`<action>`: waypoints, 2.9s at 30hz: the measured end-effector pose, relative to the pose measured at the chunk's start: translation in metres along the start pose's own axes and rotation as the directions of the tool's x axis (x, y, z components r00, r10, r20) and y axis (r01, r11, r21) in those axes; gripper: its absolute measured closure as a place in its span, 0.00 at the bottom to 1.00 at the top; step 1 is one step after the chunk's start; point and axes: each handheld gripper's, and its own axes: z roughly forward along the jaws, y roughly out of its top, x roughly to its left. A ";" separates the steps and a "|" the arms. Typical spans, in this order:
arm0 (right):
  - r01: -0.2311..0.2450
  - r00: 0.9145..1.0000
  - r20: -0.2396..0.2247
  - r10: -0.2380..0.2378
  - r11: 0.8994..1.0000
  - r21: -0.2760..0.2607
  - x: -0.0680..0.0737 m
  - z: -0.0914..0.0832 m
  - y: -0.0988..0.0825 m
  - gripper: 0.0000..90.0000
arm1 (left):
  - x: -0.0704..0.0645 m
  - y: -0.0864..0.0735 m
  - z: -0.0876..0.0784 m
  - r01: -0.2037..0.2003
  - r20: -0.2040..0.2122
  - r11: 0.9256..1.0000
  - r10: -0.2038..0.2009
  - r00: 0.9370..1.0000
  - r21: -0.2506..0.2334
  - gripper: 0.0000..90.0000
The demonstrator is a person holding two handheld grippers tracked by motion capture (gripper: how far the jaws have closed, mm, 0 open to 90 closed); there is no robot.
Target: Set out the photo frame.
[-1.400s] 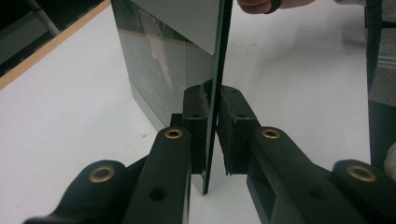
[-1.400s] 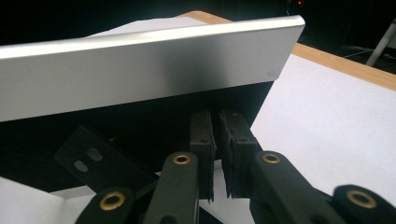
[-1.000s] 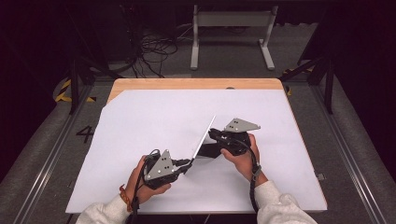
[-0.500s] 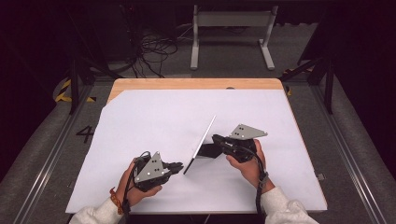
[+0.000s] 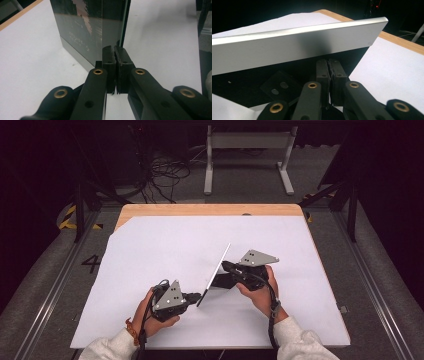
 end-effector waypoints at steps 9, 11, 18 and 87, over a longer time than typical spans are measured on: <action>-0.014 1.000 0.001 0.014 1.000 0.006 -0.003 0.005 0.001 0.97 | -0.005 0.004 0.006 -0.003 0.005 1.000 0.003 1.000 -0.003 0.99; -0.014 1.000 0.000 0.014 1.000 0.007 -0.004 0.006 0.002 0.97 | -0.006 0.006 0.009 -0.005 0.009 1.000 0.005 1.000 -0.005 0.99; -0.013 1.000 -0.011 0.013 1.000 0.008 -0.005 0.011 0.004 0.98 | -0.011 0.012 0.017 -0.015 0.019 1.000 0.015 1.000 -0.008 0.98; 0.082 0.995 -0.071 -0.074 0.991 0.106 0.068 -0.030 -0.049 0.66 | 0.009 -0.053 -0.026 0.072 -0.069 0.990 -0.064 0.996 0.122 0.64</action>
